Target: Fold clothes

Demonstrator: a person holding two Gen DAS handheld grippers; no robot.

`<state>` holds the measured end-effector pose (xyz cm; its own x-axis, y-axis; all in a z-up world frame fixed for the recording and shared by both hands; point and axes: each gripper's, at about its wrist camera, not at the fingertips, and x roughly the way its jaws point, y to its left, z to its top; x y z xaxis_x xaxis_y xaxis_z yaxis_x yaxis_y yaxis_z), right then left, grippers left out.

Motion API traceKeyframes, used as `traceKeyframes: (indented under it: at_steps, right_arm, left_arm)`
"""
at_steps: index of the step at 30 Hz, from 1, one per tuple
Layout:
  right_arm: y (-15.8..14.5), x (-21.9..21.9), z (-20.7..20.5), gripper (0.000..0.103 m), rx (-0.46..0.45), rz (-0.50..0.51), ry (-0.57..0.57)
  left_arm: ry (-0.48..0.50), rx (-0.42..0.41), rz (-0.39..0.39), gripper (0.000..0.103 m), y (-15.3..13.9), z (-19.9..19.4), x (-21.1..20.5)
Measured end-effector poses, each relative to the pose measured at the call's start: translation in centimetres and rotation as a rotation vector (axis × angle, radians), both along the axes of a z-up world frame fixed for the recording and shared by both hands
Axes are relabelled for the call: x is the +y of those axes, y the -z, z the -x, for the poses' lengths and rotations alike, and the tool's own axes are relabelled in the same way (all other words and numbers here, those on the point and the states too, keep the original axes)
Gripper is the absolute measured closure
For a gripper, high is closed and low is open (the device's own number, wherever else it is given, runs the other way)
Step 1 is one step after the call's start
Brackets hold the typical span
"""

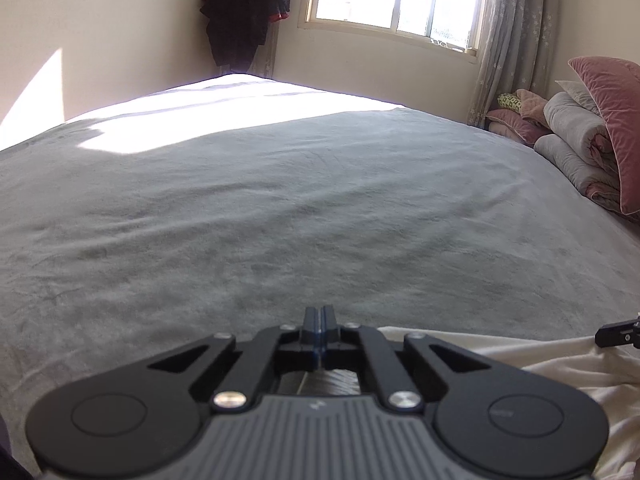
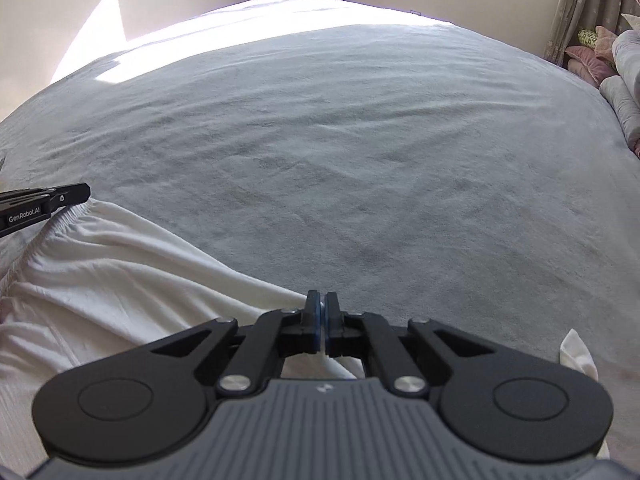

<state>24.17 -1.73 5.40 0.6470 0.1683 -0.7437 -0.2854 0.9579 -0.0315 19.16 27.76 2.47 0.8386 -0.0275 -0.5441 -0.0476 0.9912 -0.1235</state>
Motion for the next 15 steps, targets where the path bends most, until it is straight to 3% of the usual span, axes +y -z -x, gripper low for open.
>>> traceKeyframes:
  at_steps: [6, 8, 15]
  right_arm:
    - [-0.9, 2.0, -0.7, 0.102, -0.166, 0.086, 0.019]
    - [-0.5, 2.7, -1.2, 0.102, -0.187, 0.104, 0.020]
    - [3.0, 4.0, -3.4, 0.102, -0.143, 0.169, 0.043]
  left_arm:
    - [-0.073, -0.129, -0.021, 0.103, -0.5, 0.9, 0.5]
    - [-0.098, -0.138, -0.052, 0.103, -0.5, 0.7, 0.5]
    - [-0.145, 0.021, -0.126, 0.103, 1.2, -1.8, 0.0]
